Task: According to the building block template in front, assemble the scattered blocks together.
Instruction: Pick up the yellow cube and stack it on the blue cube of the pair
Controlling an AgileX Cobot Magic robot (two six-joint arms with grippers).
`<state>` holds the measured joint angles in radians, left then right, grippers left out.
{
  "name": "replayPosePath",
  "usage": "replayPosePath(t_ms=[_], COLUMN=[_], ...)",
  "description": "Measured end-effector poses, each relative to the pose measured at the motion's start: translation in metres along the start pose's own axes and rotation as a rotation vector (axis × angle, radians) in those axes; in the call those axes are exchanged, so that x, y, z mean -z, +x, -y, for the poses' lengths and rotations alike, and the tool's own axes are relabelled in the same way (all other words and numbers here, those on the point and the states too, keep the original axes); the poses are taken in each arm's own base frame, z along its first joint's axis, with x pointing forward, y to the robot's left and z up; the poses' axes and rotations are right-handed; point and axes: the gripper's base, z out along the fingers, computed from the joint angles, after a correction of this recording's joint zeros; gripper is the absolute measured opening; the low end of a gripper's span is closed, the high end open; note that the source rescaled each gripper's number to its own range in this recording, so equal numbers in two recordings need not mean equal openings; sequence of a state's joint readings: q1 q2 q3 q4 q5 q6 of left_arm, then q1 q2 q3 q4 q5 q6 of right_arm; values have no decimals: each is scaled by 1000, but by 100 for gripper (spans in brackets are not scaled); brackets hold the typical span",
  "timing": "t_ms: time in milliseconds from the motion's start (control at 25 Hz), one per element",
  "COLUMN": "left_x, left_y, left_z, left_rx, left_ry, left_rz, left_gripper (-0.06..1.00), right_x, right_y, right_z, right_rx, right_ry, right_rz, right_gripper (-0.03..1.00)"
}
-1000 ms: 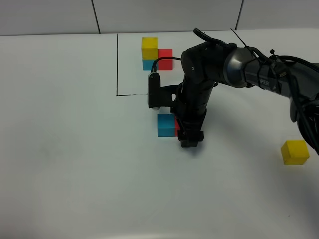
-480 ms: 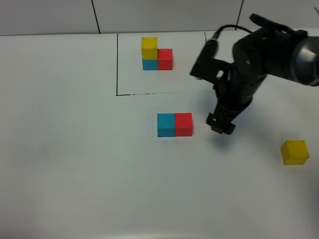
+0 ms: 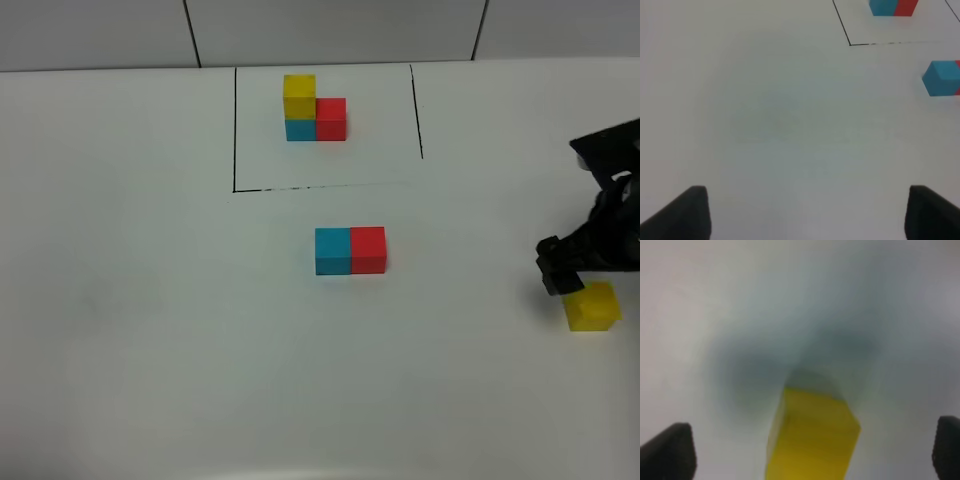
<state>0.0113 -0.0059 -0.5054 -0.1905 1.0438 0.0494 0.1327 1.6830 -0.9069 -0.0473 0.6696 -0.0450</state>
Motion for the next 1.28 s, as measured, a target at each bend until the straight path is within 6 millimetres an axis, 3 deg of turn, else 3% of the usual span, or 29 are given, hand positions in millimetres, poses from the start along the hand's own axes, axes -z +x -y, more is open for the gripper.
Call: replayPosePath(t_ms=[160, 360, 640, 800, 1040, 1160, 1280], left_x=[0, 0, 0, 0, 0, 0, 0], left_y=[0, 0, 0, 0, 0, 0, 0], left_z=[0, 0, 0, 0, 0, 0, 0], left_rx=[0, -1, -1, -1, -1, -1, -1], left_ry=[0, 0, 0, 0, 0, 0, 0], left_rz=[0, 0, 0, 0, 0, 0, 0], left_gripper=[96, 96, 96, 96, 96, 96, 96], right_x=[-12, -23, -44, -45, -45, -38, -22], right_y=[15, 17, 19, 19, 19, 18, 15], right_z=[9, 14, 14, 14, 14, 13, -2], right_rx=[-89, -147, -156, -153, -147, -57, 177], right_ry=[-47, -81, -105, -106, -102, -91, -95], right_rz=[-4, -16, -69, -65, -62, -42, -12], right_gripper=[97, 93, 75, 56, 1, 2, 2])
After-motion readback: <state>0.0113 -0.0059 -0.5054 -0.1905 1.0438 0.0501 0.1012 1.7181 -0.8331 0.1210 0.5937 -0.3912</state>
